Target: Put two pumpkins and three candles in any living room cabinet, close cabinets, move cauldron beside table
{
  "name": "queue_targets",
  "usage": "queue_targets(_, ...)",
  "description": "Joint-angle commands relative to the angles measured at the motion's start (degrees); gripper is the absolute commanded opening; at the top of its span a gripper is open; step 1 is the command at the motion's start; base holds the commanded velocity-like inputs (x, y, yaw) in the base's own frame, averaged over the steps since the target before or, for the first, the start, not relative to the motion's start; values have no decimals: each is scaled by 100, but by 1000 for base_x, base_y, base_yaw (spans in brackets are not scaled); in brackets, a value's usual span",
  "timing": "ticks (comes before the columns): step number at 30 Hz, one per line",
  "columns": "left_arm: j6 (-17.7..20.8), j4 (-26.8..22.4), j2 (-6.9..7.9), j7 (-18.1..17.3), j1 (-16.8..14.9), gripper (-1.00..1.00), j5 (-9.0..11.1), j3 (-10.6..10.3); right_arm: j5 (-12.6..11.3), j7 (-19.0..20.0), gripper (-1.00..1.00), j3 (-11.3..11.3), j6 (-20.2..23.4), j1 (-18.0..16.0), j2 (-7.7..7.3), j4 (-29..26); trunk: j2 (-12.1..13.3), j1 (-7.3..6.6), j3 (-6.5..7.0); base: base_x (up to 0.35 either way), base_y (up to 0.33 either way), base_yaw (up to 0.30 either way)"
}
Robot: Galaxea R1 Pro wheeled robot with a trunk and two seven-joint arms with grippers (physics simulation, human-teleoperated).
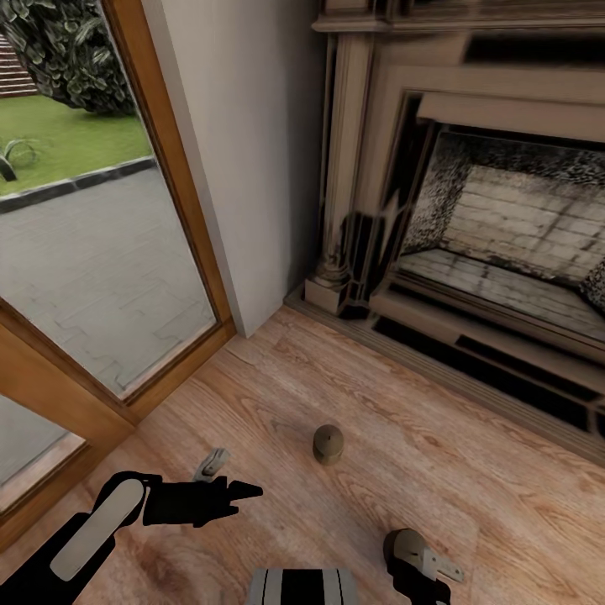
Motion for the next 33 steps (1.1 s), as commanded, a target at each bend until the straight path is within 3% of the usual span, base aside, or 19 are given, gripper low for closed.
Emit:
queue_targets(1, 4, -1, 4, -43, -4, 100, -38, -7, -39, -30, -100, 46, -15, -2, 0, 0, -1, -1, -4, 0, 0, 0)
queue_targets(12, 3, 2, 3, -43, -4, 100, -38, -7, -39, -30, -100, 42, -15, -2, 0, 0, -1, -1, -4, 0, 0, 0)
queue_targets(28, -15, 43, -5, 9, -4, 100, -145, 4, -29, -14, -100, 37, 39, -2, -14, -47, 20, -42, 351, 0, 0, 0)
queue_targets(30, -26, 64, -5, 25, -4, 100, -187, 12, -25, -1, -100, 42, 63, -2, -16, -56, 23, -47, 395, 0, 0, 0)
queue_targets(32, -40, 118, -18, 54, -4, 100, -330, 37, -23, 14, -100, 43, 76, -2, -19, -62, 25, -53, 439, 0, 0, 0)
queue_targets(33, -48, 181, -36, 71, -4, 100, -504, 62, -22, 23, -100, 38, 86, -2, -21, -66, 27, -55, 461, 0, 0, 0)
